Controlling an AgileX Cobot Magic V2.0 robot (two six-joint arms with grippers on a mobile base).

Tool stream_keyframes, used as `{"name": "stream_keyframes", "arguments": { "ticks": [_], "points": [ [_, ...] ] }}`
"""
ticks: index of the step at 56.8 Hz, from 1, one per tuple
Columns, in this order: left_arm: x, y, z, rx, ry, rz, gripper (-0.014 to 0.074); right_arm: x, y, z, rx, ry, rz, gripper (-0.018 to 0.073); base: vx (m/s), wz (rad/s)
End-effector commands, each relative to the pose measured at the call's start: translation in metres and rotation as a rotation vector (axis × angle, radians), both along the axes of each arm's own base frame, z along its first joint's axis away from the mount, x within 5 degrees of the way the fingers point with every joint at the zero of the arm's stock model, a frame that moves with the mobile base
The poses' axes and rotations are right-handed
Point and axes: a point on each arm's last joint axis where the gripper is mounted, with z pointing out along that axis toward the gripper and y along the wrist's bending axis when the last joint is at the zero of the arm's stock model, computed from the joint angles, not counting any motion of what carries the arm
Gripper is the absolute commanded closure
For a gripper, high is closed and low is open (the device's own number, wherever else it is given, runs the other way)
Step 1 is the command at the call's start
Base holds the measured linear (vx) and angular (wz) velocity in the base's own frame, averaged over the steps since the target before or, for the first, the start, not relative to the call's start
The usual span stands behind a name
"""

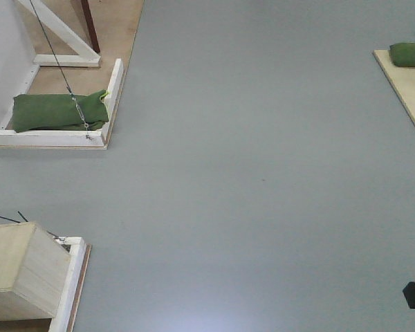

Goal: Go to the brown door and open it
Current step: 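Drive the base forward toward the brown wooden door frame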

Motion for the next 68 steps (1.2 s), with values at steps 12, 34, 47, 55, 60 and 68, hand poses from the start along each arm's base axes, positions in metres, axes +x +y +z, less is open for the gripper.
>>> {"name": "stream_keyframes", "arguments": {
  "ticks": [12,34,47,55,60,68],
  "points": [
    [-0.0016,0.0002,0.0158,-0.001,-0.106,0.003,0.0603,0.0006,-0.0003,0.0055,-0.011,-0.079,-0.003,0.0559,0.03,0.02],
    [-0.0016,0.0002,0.0158,-0.001,-0.106,0.003,0.0603,0.0006,-0.0003,0.0055,-0.011,-0.079,-0.003,0.0559,0.1,0.01],
    [-0.0016,0.0002,0.0158,-0.001,-0.106,0.003,0.0603,0.0006,-0.0003,0.0055,-0.011,-0.079,-0.003,0.0559,0.17,-0.02],
    [-0.0016,0.0002,0.0158,-0.001,-0.106,0.003,0.0603,0.0006,-0.0003,0.0055,-0.011,-0.079,-0.003,0.0559,0.17,-0.02],
    [-0.0016,0.0002,0.0158,-0.001,-0.106,0.003,0.0603,0.0006,-0.0003,0.0055,-0.011,-0.079,-0.003,0.0559,0.16,0.07],
    [-0.0016,0.0002,0.0158,-0.001,-0.106,0.003,0.0603,0.0006,-0.0003,0.0055,-0.011,-0.079,-0.003,0.0559,0.18,0.21]
  ]
}}
